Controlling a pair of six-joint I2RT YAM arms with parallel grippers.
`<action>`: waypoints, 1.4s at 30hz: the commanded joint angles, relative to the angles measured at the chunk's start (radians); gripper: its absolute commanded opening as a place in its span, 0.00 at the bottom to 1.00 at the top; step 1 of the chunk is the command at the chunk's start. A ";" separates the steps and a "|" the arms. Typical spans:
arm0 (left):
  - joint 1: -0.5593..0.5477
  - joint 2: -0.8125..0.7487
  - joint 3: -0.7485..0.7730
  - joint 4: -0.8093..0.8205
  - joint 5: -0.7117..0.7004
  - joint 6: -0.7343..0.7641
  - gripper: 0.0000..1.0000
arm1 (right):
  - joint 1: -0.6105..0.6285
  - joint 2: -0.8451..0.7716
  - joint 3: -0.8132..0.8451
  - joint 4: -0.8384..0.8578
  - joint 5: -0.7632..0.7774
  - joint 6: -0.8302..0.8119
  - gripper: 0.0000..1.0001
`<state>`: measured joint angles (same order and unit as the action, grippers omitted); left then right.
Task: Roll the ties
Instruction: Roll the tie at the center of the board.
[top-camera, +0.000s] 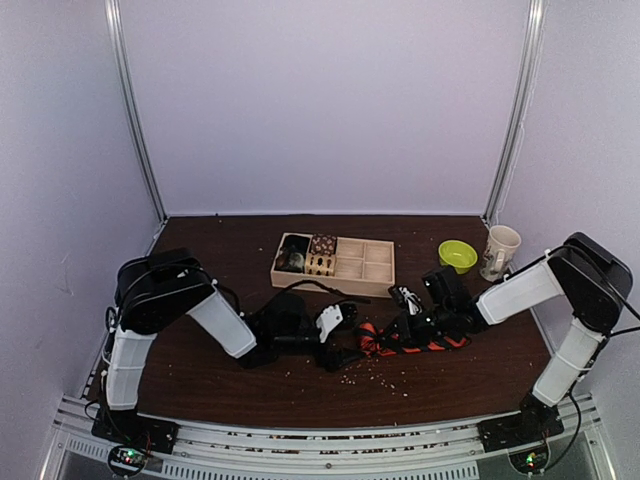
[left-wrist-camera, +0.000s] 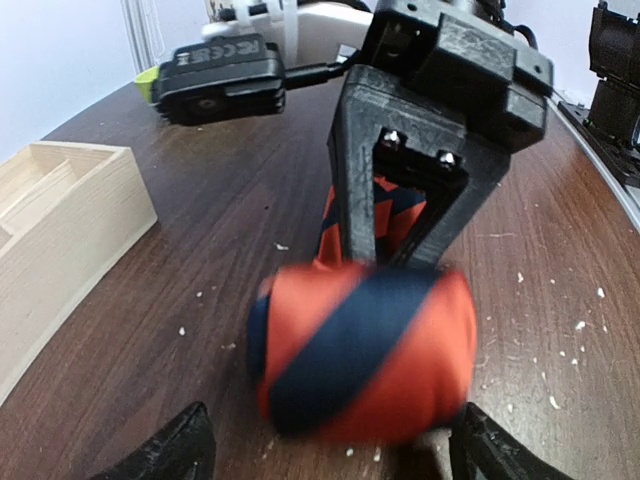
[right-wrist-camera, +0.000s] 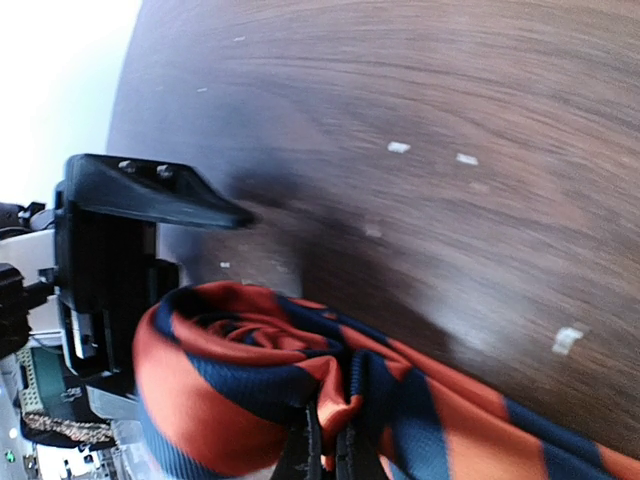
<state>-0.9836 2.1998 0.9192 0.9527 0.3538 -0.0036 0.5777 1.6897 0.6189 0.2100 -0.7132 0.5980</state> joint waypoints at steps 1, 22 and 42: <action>-0.008 -0.018 -0.041 0.134 -0.025 -0.033 0.84 | -0.022 0.041 -0.063 -0.206 0.210 -0.044 0.00; -0.038 0.163 0.253 -0.067 0.038 -0.075 0.63 | -0.018 0.100 -0.042 -0.148 0.159 -0.024 0.00; -0.036 0.026 0.283 -0.762 -0.021 0.250 0.27 | -0.045 -0.135 -0.083 0.100 -0.105 0.179 0.42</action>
<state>-1.0229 2.2158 1.2060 0.4564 0.3611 0.1699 0.5358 1.5780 0.5625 0.1913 -0.7376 0.6567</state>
